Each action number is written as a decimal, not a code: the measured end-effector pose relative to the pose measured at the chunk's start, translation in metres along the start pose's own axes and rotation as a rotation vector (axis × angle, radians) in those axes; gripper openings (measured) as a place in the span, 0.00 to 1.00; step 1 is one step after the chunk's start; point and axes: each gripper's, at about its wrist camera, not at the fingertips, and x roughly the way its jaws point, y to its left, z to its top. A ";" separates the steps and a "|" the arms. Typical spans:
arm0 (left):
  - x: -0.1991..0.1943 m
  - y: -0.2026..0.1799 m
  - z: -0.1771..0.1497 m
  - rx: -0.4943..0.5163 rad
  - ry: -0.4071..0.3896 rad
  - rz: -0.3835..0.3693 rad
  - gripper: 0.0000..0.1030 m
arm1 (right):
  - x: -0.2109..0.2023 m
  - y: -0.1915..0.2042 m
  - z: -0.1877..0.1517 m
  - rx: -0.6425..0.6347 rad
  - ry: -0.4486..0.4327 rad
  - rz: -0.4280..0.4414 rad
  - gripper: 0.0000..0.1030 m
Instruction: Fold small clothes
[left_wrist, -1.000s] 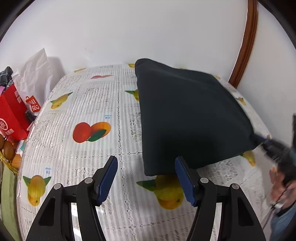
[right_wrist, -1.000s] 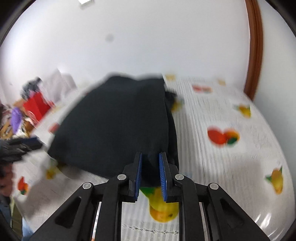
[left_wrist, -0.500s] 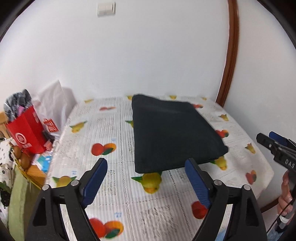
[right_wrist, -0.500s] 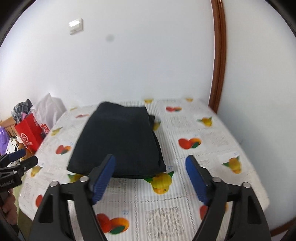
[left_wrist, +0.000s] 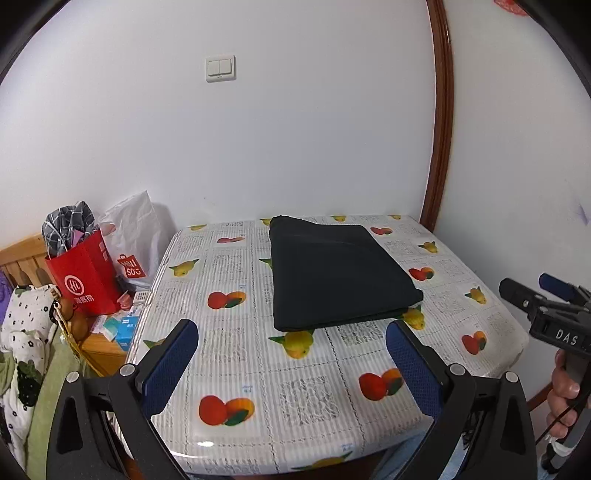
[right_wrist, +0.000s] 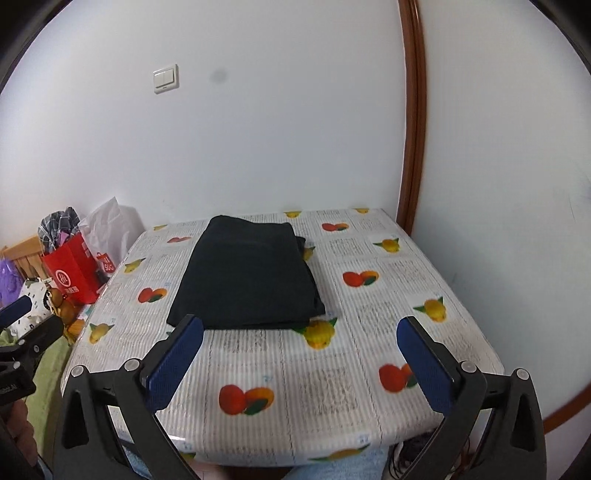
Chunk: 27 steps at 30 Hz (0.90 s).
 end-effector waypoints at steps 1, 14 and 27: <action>-0.003 -0.001 -0.002 -0.009 -0.004 -0.002 1.00 | -0.001 -0.001 -0.003 0.002 0.000 0.000 1.00; -0.009 -0.009 -0.005 -0.004 -0.013 0.016 1.00 | -0.014 -0.004 -0.015 0.007 0.003 -0.006 1.00; -0.009 -0.004 -0.008 -0.025 -0.003 0.011 1.00 | -0.020 -0.006 -0.014 -0.003 -0.004 -0.021 1.00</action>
